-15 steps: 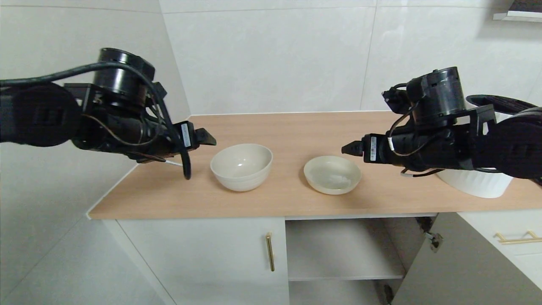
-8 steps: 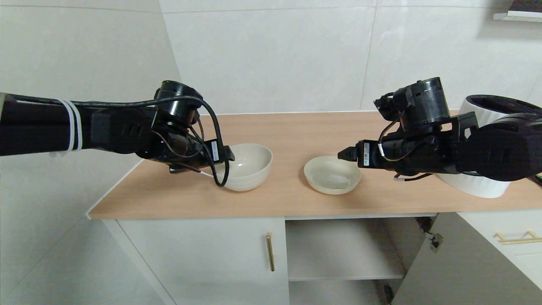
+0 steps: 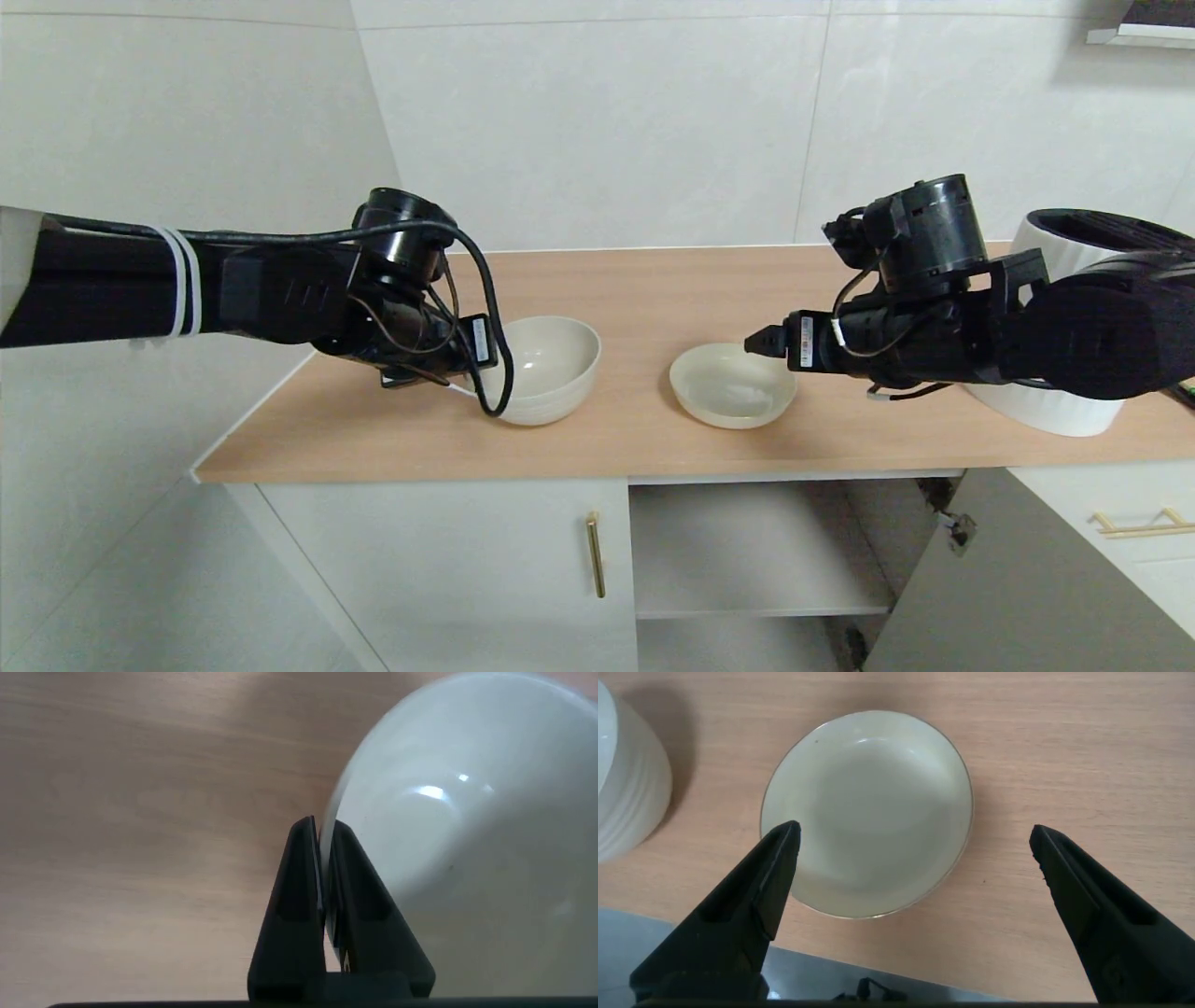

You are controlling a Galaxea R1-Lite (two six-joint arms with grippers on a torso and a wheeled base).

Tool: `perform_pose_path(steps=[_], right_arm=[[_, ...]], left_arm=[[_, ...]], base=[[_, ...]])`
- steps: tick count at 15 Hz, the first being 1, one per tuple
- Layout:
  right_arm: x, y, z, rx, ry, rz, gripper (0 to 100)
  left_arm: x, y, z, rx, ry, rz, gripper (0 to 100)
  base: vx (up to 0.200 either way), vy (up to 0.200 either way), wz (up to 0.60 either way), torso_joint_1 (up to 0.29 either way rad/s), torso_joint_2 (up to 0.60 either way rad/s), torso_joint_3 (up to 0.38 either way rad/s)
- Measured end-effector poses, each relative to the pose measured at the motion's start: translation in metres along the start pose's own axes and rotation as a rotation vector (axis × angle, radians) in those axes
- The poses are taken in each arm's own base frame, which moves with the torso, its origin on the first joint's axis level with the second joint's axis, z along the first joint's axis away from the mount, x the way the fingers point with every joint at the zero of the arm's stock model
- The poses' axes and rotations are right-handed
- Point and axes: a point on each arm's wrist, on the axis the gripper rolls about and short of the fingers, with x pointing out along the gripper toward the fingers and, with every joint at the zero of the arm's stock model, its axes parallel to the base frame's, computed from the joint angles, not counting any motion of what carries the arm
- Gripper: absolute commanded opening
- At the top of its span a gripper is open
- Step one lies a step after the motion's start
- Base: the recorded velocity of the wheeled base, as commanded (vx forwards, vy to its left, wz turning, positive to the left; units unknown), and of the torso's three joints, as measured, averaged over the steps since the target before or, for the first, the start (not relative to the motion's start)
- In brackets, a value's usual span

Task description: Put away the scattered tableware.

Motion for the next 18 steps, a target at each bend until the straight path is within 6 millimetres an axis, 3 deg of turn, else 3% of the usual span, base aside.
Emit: perform_pose_path(steps=[3, 8, 12, 13, 18], right_arm=[[0.006, 0.0, -0.002, -0.004, 0.007, -0.02, 100], [0.039, -0.004, -0.013, -0.026, 0.061, -0.149, 100], [0.057, -0.009, -0.019, -0.03, 0.105, -0.176, 100], [0.06, -0.01, -0.02, -0.029, 0.11, -0.178, 0], [0.067, -0.01, -0.023, -0.025, 0.12, -0.175, 0]], left_arm=[[-0.018, 0.003, 0.001, -0.005, -0.023, -0.003, 0], [-0.072, 0.007, 0.004, -0.013, -0.106, -0.052, 0], [-0.091, 0.006, 0.004, -0.012, -0.138, -0.076, 0], [-0.094, 0.006, 0.004, -0.012, -0.142, -0.079, 0], [-0.107, 0.005, 0.005, -0.013, -0.166, -0.1, 0]], base=[[0.0, 0.0, 0.0, 0.0, 0.0, 0.0], [0.0, 0.0, 0.0, 0.0, 0.0, 0.0], [0.0, 0.0, 0.0, 0.0, 0.0, 0.0], [0.0, 0.0, 0.0, 0.0, 0.0, 0.0], [0.0, 0.0, 0.0, 0.0, 0.0, 0.0]])
